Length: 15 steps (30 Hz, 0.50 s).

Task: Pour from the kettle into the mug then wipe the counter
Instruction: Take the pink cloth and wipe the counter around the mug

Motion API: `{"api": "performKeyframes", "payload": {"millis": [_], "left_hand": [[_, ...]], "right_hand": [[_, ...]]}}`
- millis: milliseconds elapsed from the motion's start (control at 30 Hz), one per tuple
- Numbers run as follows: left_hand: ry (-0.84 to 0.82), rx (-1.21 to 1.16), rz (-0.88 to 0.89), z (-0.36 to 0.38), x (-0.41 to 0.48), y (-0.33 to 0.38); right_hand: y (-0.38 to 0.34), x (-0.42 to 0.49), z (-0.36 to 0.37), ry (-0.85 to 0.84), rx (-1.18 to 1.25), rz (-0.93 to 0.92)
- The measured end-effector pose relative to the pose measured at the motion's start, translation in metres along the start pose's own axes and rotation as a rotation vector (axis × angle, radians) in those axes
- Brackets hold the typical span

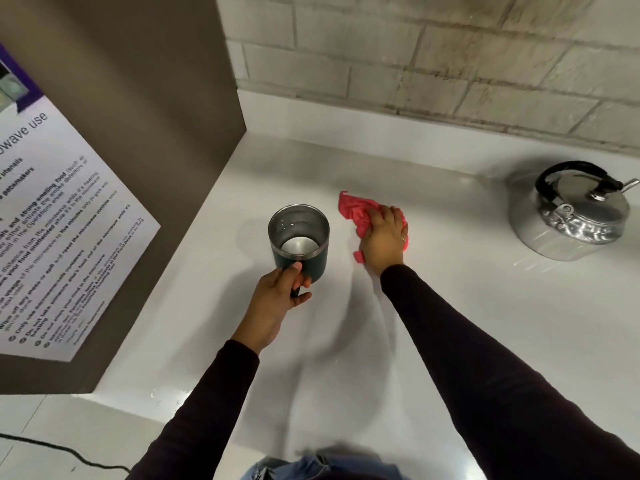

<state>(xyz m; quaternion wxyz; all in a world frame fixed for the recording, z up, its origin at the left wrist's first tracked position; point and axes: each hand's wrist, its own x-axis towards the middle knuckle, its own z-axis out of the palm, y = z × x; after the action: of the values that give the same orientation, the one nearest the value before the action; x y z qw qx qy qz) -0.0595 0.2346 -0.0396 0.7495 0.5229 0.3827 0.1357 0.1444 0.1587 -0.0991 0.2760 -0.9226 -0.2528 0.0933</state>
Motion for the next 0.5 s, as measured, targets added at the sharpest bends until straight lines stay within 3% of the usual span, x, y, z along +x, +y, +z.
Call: {"api": "performKeyframes", "payload": {"millis": [233, 367, 500], "left_hand": [[-0.015, 0.015, 0.109, -0.022, -0.014, 0.021], [0.027, 0.006, 0.141, -0.034, -0.021, 0.030], [0.084, 0.005, 0.152, -0.047, -0.024, 0.034]], "right_hand": [[-0.035, -0.001, 0.014, -0.199, 0.165, -0.247], [-0.030, -0.029, 0.034, -0.298, -0.091, -0.537], [-0.005, -0.045, 0.027, -0.252, -0.138, -0.631]]}}
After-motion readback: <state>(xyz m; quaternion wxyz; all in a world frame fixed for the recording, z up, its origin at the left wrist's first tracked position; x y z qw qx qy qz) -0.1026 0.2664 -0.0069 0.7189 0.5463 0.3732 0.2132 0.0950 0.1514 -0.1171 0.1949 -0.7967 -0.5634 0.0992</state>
